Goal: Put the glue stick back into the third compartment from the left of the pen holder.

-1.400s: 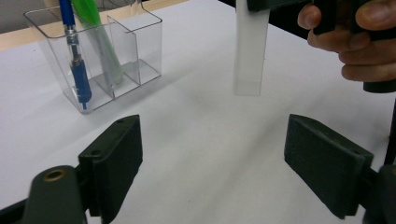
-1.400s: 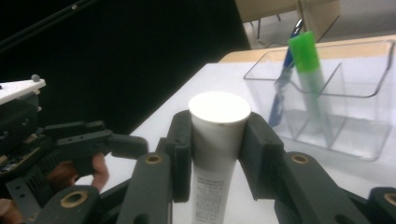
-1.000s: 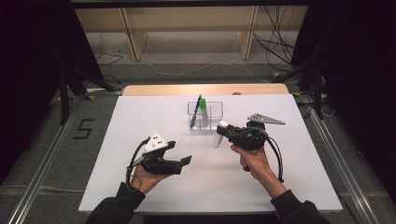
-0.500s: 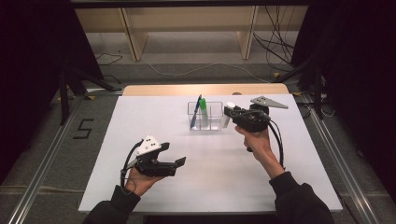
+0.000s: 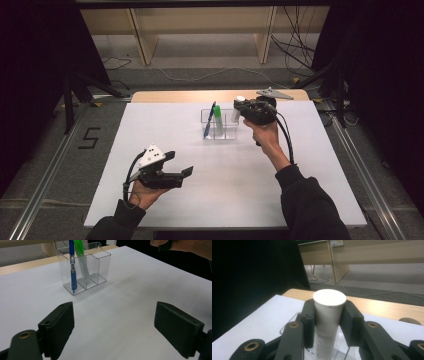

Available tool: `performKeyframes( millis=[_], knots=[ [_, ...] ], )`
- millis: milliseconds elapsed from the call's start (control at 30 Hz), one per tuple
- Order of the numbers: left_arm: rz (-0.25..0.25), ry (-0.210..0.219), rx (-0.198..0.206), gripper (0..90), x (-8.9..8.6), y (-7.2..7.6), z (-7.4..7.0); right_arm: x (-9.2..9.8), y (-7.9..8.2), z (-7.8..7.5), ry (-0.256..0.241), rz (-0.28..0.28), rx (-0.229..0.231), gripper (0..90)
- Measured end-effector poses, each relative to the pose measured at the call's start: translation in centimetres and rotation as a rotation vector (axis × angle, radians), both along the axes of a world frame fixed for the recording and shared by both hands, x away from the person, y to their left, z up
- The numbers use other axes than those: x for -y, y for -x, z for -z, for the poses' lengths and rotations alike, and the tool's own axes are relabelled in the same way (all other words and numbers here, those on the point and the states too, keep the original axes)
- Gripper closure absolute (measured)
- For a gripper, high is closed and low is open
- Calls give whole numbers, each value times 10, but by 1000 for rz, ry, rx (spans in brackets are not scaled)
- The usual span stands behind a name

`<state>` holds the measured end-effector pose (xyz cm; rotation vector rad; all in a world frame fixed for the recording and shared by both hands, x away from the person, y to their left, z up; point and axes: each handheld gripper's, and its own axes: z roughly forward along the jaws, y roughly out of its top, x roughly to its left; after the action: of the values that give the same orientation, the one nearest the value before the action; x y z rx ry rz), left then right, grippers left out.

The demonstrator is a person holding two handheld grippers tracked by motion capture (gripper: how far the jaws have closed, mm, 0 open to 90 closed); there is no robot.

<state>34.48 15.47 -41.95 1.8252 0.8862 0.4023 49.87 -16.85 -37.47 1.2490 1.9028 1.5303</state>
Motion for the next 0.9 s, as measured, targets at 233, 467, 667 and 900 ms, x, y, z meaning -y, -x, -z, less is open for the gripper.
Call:
performKeyframes(
  millis=[233,467,667,900],
  knots=[
    [-12,4,2,161,-2,0,1,-9,-11,6,16,18,-18,672],
    [-5,17,-4,158,-3,0,1,-12,-22,14,30,50,-33,671],
    [-8,40,-11,156,-4,-1,1,-16,-27,22,61,66,-59,670],
    [-12,42,-8,156,-4,-1,2,-23,-29,32,108,60,-81,667]
  ],
)
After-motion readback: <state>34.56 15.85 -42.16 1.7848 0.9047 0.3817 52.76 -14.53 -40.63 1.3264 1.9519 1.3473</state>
